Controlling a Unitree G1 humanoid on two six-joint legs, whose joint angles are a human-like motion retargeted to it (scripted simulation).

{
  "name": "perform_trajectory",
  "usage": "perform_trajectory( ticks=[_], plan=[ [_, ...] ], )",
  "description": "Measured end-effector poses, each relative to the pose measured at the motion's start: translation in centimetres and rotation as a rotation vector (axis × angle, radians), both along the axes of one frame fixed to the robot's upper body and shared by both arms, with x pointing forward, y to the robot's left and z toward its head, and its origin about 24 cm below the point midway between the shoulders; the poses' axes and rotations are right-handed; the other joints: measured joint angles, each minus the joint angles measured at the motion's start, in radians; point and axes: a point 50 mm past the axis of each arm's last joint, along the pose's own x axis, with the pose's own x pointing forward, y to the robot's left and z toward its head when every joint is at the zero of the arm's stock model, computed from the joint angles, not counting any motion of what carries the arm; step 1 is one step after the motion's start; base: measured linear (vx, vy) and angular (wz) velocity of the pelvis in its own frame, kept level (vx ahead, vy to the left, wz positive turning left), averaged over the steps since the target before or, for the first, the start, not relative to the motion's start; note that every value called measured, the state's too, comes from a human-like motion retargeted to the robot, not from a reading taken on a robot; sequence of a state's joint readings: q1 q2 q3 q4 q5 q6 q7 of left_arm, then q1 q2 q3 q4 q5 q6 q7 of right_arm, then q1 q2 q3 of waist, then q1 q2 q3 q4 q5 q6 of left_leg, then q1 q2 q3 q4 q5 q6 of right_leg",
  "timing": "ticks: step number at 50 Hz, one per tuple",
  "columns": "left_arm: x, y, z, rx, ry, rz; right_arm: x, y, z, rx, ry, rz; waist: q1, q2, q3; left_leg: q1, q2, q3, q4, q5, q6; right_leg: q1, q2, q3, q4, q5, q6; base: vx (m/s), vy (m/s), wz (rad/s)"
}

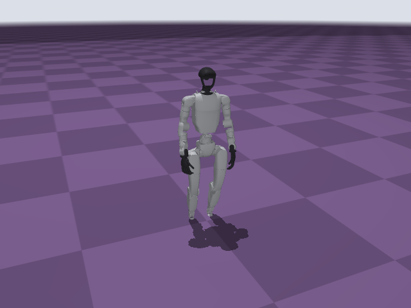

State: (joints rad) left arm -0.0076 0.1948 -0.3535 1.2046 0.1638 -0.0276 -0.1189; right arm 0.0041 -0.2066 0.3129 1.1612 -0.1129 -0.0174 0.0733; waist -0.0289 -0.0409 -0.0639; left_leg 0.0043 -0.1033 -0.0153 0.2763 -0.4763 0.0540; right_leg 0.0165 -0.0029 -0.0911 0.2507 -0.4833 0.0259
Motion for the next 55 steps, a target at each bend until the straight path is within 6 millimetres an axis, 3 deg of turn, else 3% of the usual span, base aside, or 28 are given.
perform_trajectory(
  ticks=[15, 55],
  plan=[
    [0.89, 0.09, 0.16, -0.005, -0.016, 0.013, 0.97, 0.11, 0.15, 0.008, -0.014, 0.007, 0.0, 0.004, -0.01, -0.103, 0.004, 0.01, 0.145, -0.066, -0.002, -0.1, -0.001, 0.001, 0.138, -0.063, 0.0, 0.0, 0.0, 0.0],
    [1.26, -0.05, 0.21, -0.007, -0.025, 0.041, 0.72, -0.21, 0.08, -0.003, 0.002, -0.018, 0.003, -0.003, -0.032, -0.138, -0.008, 0.003, 0.146, -0.06, -0.001, -0.149, -0.015, -0.007, 0.175, -0.077, 0.007, 0.0, 0.0, 0.0]
  ],
)
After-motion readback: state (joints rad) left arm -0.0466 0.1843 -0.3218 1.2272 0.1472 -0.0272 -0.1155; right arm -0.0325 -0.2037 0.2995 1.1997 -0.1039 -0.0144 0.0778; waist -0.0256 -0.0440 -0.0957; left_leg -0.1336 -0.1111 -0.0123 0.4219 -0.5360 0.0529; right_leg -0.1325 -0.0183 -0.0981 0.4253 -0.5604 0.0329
